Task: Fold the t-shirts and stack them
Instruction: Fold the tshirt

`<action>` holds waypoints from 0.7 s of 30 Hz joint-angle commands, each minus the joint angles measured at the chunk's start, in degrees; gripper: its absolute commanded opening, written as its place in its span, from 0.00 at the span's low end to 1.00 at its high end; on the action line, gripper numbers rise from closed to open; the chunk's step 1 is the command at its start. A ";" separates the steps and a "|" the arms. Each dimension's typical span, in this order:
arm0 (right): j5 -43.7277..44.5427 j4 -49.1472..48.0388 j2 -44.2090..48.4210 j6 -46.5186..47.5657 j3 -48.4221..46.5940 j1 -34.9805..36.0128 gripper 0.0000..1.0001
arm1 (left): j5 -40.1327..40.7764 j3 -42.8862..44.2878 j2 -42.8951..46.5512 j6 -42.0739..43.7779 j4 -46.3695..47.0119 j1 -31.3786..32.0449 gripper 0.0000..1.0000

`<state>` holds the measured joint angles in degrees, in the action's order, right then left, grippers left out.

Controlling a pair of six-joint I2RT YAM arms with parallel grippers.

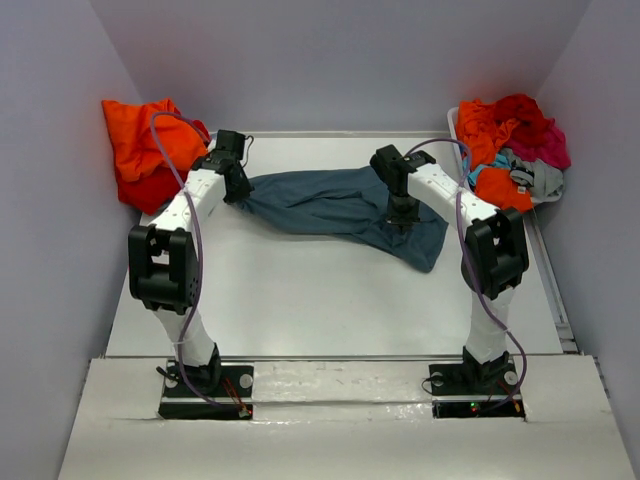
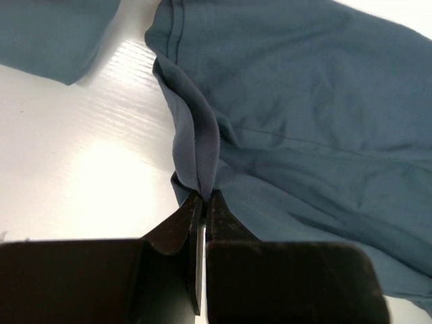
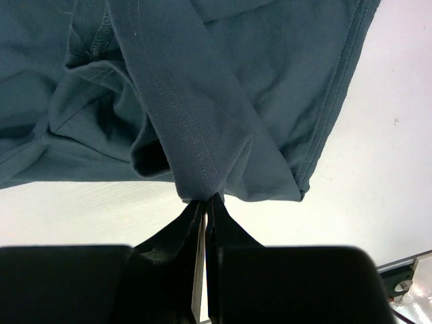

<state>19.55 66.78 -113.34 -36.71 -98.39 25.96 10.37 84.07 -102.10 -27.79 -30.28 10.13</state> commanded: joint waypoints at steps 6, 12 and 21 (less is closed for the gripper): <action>3.65 -0.87 1.80 -0.91 -1.45 -0.20 0.07 | -1.84 2.51 -2.40 -0.77 -2.33 0.06 0.06; 3.39 -0.69 4.18 -0.82 -3.21 -0.20 0.07 | -4.03 -3.20 1.90 -0.07 -3.29 0.06 0.06; 4.27 0.54 5.41 0.06 -4.36 -0.20 0.07 | -6.06 -12.26 9.72 -0.16 -7.33 0.06 0.06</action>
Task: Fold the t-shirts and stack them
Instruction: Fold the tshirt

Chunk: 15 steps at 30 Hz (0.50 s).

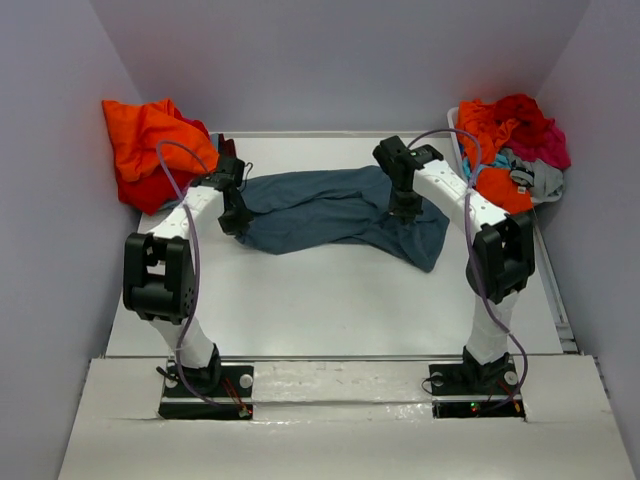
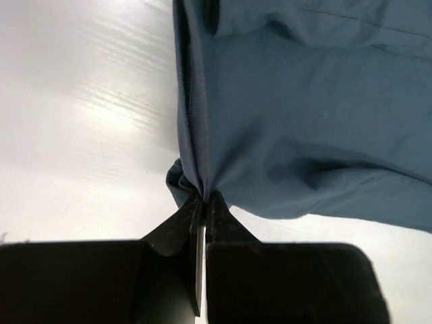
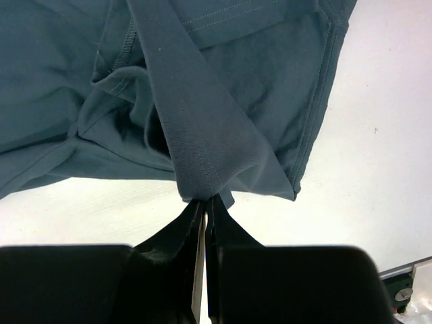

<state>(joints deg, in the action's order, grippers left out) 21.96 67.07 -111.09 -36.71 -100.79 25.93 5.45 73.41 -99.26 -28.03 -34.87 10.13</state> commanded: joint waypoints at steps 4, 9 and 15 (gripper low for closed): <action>1.34 -0.27 3.07 -0.12 -0.99 -0.18 0.07 | -1.15 -2.56 10.75 -0.62 -4.85 0.06 0.06; 0.90 -0.97 3.25 0.23 0.16 -0.18 0.07 | -2.20 -5.54 13.39 -0.62 -6.61 0.06 0.06; 1.07 -1.33 3.77 1.11 0.95 -0.18 0.07 | -7.19 -10.56 15.24 -1.85 -5.12 0.06 0.39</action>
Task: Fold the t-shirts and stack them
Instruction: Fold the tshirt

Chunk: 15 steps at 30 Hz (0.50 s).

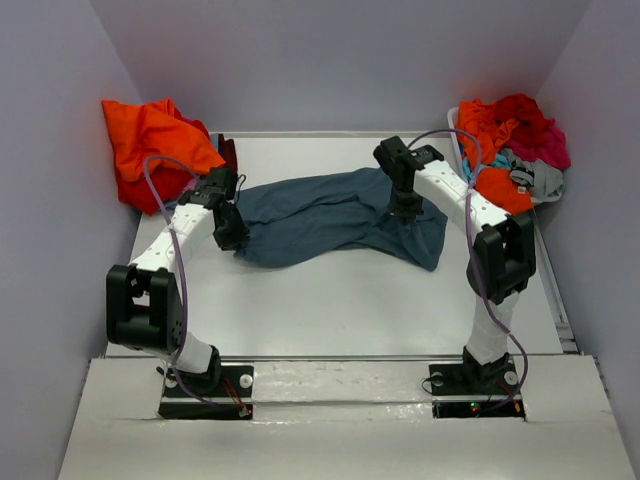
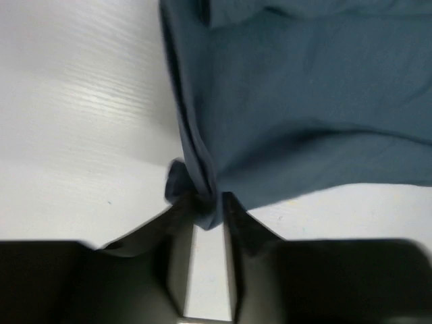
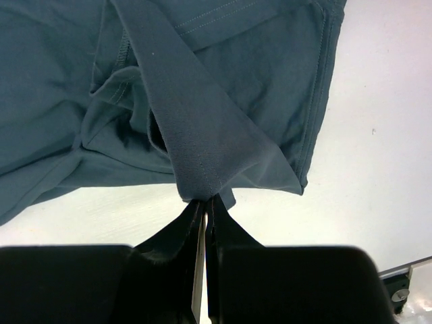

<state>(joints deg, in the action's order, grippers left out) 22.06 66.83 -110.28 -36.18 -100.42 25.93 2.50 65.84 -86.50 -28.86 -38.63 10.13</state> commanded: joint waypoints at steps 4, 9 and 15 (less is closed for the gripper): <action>0.79 -1.61 4.11 0.59 2.07 -0.18 0.07 | -5.05 -3.53 3.70 -1.99 -1.18 0.06 0.77; 0.79 -2.23 4.98 0.41 3.65 -0.18 0.07 | -5.67 -3.88 4.32 -1.99 -1.97 0.06 0.88; 0.79 -2.67 5.78 0.15 4.71 -0.18 0.07 | -6.02 -5.28 5.46 0.12 -5.39 0.06 0.88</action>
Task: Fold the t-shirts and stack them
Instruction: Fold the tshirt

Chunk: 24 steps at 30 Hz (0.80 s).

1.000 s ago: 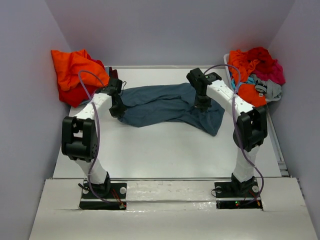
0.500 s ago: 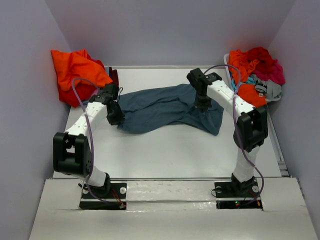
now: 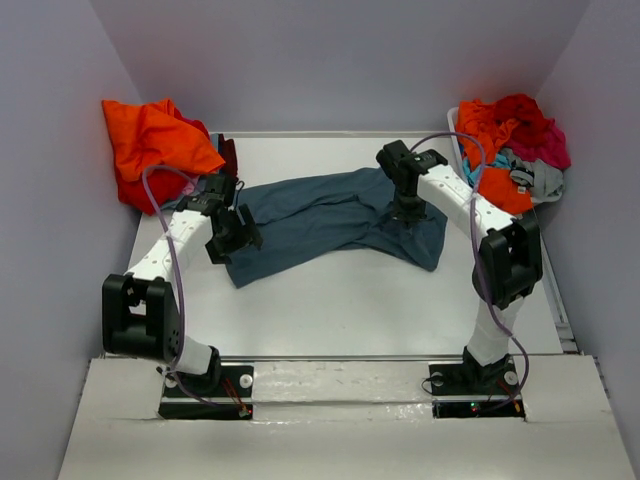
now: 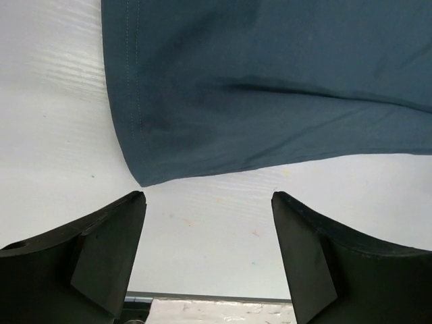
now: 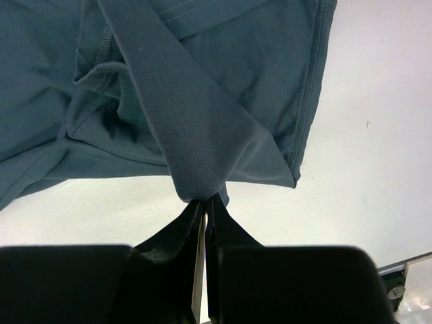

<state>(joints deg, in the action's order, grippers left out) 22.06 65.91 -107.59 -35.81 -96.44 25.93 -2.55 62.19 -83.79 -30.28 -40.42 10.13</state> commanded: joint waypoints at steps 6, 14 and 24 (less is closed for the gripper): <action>-0.18 -2.71 3.00 -0.05 1.78 -0.18 0.07 | -2.98 -5.50 3.81 3.12 -3.44 0.06 0.87; -1.32 -3.86 3.27 0.39 3.54 -0.18 0.07 | -2.90 -9.80 3.72 3.04 2.00 -0.46 0.87; -1.67 -4.12 3.97 1.27 4.95 -0.18 0.07 | -4.92 -15.17 3.72 1.54 8.08 -0.99 0.86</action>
<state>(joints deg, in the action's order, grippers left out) 20.29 63.18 -106.67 -35.29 -92.31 25.93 -6.26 47.33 -82.00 -28.42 -35.22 9.47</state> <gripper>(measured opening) 0.077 0.868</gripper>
